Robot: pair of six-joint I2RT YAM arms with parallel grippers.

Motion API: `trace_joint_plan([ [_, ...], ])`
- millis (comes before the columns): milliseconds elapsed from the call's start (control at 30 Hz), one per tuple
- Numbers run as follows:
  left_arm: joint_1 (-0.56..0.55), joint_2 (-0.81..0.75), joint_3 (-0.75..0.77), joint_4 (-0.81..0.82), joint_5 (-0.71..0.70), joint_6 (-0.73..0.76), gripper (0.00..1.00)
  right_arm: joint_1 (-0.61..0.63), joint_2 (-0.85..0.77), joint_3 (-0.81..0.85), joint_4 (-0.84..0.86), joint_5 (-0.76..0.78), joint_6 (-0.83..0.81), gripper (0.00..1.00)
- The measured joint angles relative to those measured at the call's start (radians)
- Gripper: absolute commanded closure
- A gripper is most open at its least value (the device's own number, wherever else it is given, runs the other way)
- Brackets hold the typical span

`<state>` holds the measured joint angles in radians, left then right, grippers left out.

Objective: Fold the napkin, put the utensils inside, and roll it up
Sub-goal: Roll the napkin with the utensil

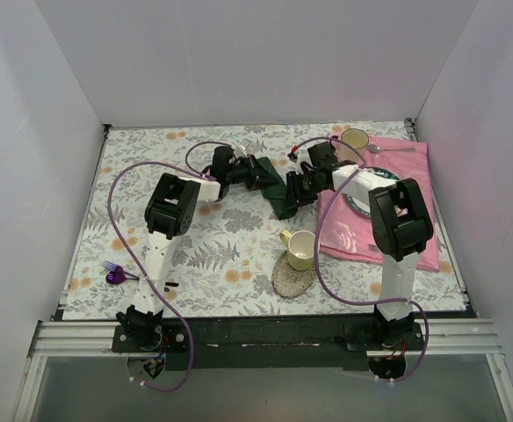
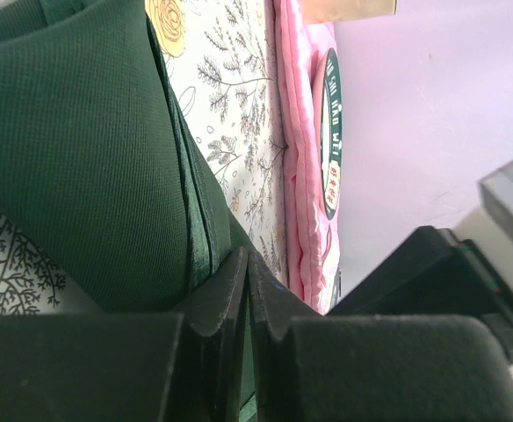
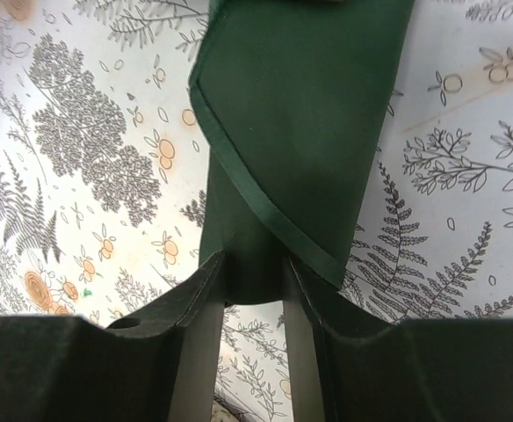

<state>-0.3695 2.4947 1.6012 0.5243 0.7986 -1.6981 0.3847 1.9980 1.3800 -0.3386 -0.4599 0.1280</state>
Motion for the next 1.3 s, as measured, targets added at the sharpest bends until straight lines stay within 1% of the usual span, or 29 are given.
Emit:
trace_joint_plan([
  [167,0.000,-0.001,-0.002,-0.001,0.004,0.000,0.97,0.000,-0.002,-0.035,0.029,0.001,0.000,0.62],
  [400,0.000,-0.003,-0.002,-0.004,0.004,0.000,0.95,0.006,-0.009,-0.007,0.006,0.002,-0.003,0.62],
  [767,0.002,-0.034,0.026,-0.096,0.011,0.043,0.73,0.014,-0.048,0.058,-0.026,0.032,-0.008,0.61],
  [833,0.002,-0.038,0.034,-0.109,0.011,0.051,0.72,0.009,-0.047,0.088,-0.038,0.036,-0.008,0.60],
  [1000,0.007,-0.039,0.051,-0.137,0.017,0.060,0.65,-0.005,-0.046,0.152,-0.039,0.047,-0.007,0.60],
  [1167,0.018,-0.053,0.051,-0.158,0.021,0.060,0.60,-0.011,-0.046,0.170,-0.056,0.070,-0.008,0.60],
  [1200,0.020,-0.061,0.051,-0.161,0.021,0.060,0.57,-0.011,-0.046,0.170,-0.063,0.078,-0.008,0.60],
  [1300,0.027,-0.096,0.052,-0.178,0.021,0.060,0.54,-0.011,-0.049,0.170,-0.082,0.107,-0.008,0.58],
])
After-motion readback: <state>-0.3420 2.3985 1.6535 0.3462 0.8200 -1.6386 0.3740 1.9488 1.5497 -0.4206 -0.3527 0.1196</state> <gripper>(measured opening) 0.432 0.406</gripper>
